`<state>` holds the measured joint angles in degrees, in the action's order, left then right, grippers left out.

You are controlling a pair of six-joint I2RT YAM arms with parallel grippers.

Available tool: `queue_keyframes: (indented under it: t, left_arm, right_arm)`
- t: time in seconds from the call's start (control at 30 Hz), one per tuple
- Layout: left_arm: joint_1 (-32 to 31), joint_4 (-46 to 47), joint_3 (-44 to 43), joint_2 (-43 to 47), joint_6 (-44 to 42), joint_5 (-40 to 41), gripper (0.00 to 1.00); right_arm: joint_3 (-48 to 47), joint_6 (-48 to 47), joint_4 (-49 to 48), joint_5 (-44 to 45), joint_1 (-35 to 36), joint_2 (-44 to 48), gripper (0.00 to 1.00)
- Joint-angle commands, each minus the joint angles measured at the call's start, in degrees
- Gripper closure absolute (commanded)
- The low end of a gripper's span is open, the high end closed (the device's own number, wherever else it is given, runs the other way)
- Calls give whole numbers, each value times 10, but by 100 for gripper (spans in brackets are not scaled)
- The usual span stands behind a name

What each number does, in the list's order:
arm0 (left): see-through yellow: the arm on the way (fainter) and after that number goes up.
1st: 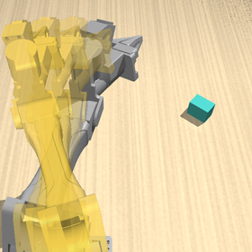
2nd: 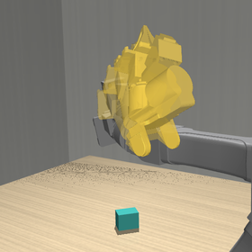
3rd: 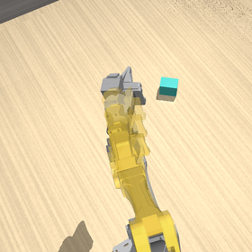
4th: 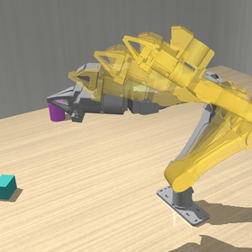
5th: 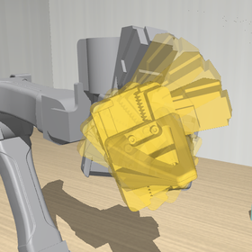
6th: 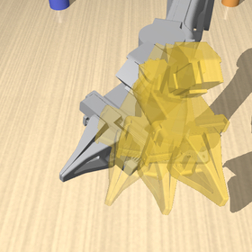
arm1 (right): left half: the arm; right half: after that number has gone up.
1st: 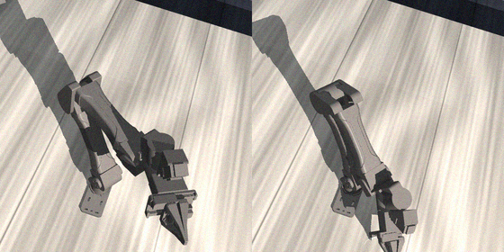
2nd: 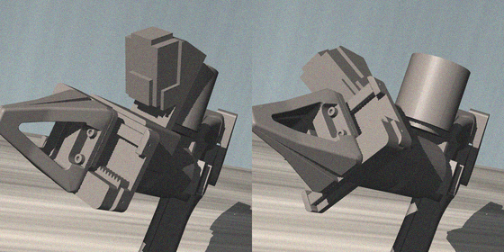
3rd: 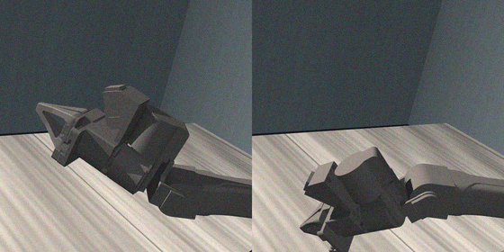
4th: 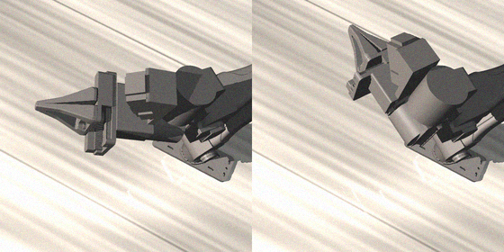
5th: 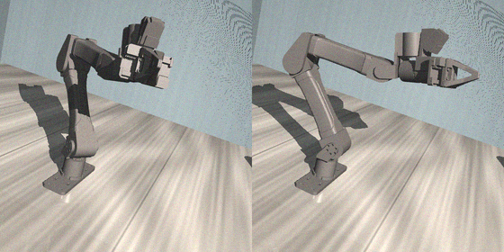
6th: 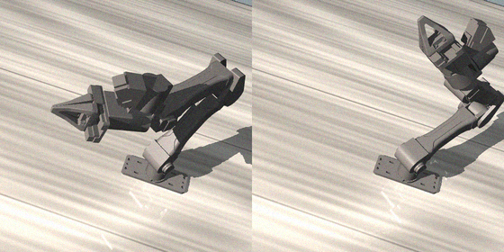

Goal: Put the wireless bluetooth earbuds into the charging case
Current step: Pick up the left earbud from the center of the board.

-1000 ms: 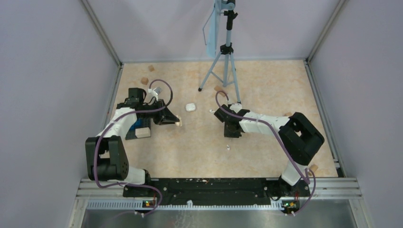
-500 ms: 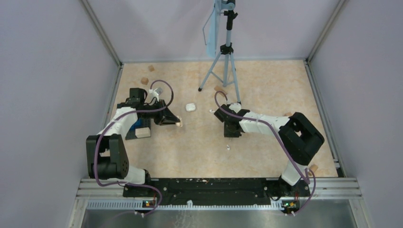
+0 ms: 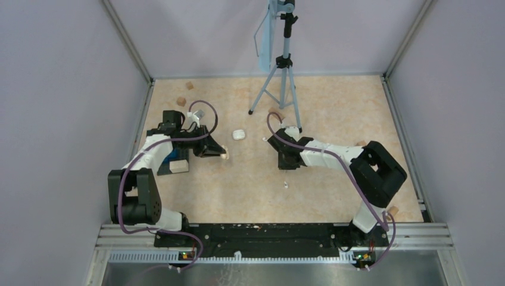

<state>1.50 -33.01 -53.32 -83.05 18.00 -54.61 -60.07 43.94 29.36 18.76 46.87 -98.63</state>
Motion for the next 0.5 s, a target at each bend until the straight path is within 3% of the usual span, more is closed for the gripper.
queue_keyframes:
  t: [0.0,0.13,0.23,0.47]
  left_arm:
    - [-10,12,3,-5,-12,-25,100]
    - [-66,14,-7,-40,4,-57,100]
    - [-90,83,4,-28,92,-116,100]
    - [-103,31,-77,-98,159,-185,100]
  right_arm:
    - [33,-52,-93,-26,3,55,90]
    - [92,-130,-201,-93,4,131,90]
    - [126,-193,-265,-139,7,189,88]
    - [211,-253,-436,-172,13,316,88]
